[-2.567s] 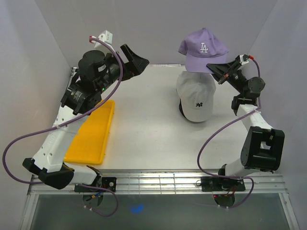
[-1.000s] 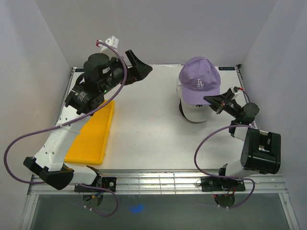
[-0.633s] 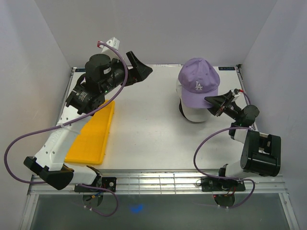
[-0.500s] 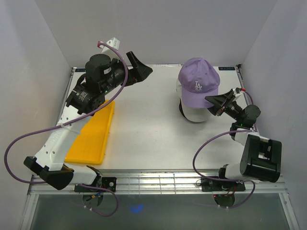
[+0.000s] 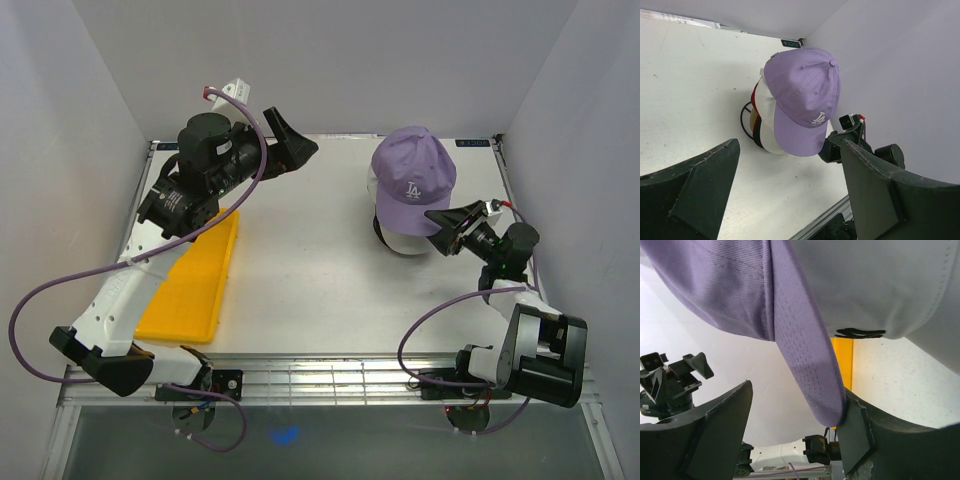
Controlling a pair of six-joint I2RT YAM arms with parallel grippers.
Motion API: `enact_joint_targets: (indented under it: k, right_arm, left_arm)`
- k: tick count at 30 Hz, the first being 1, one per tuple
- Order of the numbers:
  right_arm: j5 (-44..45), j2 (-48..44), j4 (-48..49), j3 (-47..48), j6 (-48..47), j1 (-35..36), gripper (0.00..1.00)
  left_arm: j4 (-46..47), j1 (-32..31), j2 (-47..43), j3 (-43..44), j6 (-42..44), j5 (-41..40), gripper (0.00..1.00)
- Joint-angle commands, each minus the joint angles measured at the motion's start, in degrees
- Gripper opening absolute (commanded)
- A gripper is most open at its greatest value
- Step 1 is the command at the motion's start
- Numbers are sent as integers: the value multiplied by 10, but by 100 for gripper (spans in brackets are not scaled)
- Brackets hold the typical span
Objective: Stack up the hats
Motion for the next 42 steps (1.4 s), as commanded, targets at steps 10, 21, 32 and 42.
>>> enact_joint_targets:
  k: [10,21,32,42]
  right_arm:
    - [63,-40,-64,-32,-46,-2,76]
    - [101,-53,-68,-67,-48,0,80]
    - [143,-56,-89,-85,-57,23,81]
    - [203,-101,-35,-147,-13,49,82]
  left_arm:
    - [-2,-1,-21,-3,11,0,93]
    - [-3,-1,-17,1,15,1,93]
    - [-8,-1,-10,3,21,-1,93]
    - [29,-1,15,-51,1,34,92]
